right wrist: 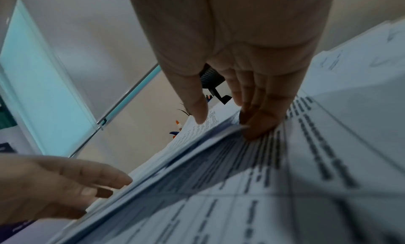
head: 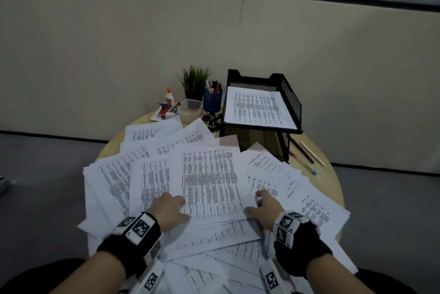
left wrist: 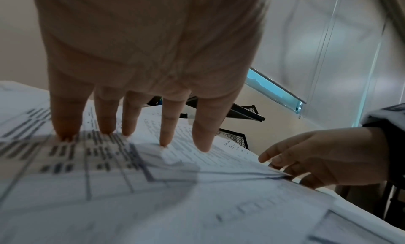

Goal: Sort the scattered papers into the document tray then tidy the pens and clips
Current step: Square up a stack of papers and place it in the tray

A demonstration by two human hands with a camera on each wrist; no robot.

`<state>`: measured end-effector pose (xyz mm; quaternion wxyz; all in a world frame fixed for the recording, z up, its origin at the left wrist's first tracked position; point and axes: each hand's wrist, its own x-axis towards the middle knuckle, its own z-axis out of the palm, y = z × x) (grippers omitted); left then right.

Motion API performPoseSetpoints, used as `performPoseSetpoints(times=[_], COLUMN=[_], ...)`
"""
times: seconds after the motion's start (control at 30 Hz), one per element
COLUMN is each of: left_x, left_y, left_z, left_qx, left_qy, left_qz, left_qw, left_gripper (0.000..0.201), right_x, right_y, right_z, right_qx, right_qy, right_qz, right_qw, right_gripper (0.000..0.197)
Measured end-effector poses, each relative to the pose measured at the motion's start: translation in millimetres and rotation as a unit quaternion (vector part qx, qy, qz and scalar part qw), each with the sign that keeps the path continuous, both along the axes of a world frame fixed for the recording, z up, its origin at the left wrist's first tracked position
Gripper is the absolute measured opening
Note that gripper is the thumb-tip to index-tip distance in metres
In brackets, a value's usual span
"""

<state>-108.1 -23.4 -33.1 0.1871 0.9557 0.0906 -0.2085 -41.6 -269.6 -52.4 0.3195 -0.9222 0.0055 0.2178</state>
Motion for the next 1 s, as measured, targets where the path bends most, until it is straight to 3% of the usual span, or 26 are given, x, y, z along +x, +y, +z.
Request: performPoseSetpoints(times=[0.2, 0.37, 0.47, 0.6, 0.73, 0.8, 0.87, 0.93, 1.0], left_x=[-23.7, -28.5, -29.5, -27.5, -21.8, -19.9, -16.8, -13.8, -13.7], left_y=[-5.5, 10.9, 23.4, 40.8, 53.2, 60.7, 71.5, 80.0, 81.2], left_z=[-15.1, -30.5, -39.9, -46.2, -42.8, -41.9, -45.3, -48.7, -47.1], left_qx=[-0.002, -0.078, -0.059, -0.034, -0.042, -0.156, -0.273, -0.330, -0.350], left_qy=[0.009, -0.080, -0.123, -0.086, -0.101, -0.132, -0.155, -0.157, -0.163], left_qz=[-0.021, 0.025, 0.092, 0.204, 0.228, 0.290, 0.352, 0.395, 0.407], left_qw=[1.000, 0.993, 0.986, 0.974, 0.967, 0.935, 0.882, 0.843, 0.828], left_gripper=[0.068, 0.057, 0.058, 0.082, 0.083, 0.080, 0.071, 0.061, 0.044], right_x=[-0.7, -4.1, -7.0, -0.9, 6.1, 7.3, 7.0, 6.7, 6.6], right_y=[4.2, -7.0, -12.5, -14.9, -9.2, -4.3, -2.7, -4.1, -9.9], right_z=[-2.3, -16.3, -20.2, -18.5, -15.6, -14.6, -14.4, -15.1, -15.3], right_qx=[0.023, 0.045, 0.077, 0.104, 0.125, 0.116, 0.126, 0.127, 0.129], right_qy=[0.015, -0.010, -0.013, -0.028, -0.002, -0.002, 0.008, 0.020, 0.023], right_qz=[-0.066, -0.079, -0.111, -0.159, -0.124, -0.109, -0.121, -0.138, -0.152], right_qw=[0.997, 0.996, 0.991, 0.981, 0.984, 0.987, 0.985, 0.982, 0.980], right_gripper=[0.056, 0.013, 0.023, 0.034, 0.037, 0.042, 0.039, 0.023, 0.015])
